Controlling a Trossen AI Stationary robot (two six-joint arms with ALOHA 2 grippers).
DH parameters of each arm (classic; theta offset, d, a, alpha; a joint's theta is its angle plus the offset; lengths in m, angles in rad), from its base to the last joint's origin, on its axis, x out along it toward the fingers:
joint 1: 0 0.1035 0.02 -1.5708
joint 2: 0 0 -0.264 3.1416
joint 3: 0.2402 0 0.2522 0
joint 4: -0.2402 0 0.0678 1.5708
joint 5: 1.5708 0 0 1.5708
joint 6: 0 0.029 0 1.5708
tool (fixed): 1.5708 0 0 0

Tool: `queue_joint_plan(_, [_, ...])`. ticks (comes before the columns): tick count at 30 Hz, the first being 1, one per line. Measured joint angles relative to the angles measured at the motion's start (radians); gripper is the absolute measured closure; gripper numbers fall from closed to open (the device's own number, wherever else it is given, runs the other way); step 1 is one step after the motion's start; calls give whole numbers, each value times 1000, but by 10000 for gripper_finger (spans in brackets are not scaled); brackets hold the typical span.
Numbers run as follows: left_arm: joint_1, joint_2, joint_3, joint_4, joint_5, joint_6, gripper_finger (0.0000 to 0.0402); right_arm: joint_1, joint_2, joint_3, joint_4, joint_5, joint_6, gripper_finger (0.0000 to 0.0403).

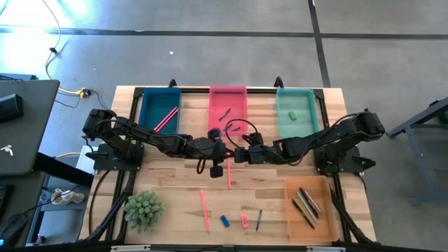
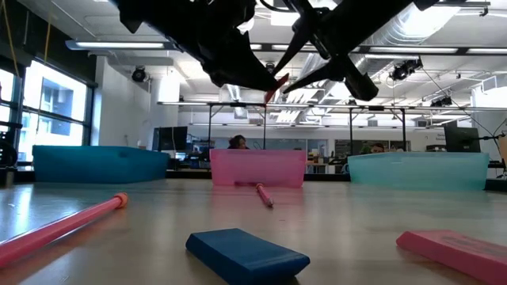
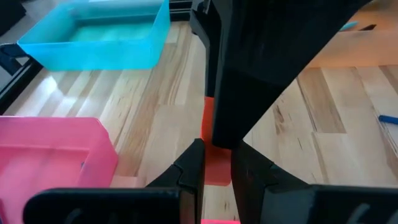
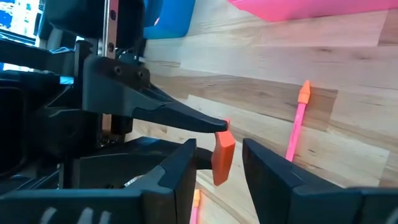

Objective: Sort crayons/erasers/pens/pencils in bins
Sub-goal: Put the orange eraser into the green bin

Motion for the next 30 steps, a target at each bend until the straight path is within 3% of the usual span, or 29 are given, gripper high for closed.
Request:
queue_joint_plan(9, [0, 0, 0, 2, 0, 0, 358, -13, 1, 0, -1, -16, -4, 392])
queue_joint_plan(18, [0, 0, 0, -5, 1, 6, 333, -15, 1, 0, -1, -17, -8, 393])
queue_joint_plan(30, [0, -20, 0, -136, 0, -1, 228, -15, -16, 0, -179, 2, 16, 397])
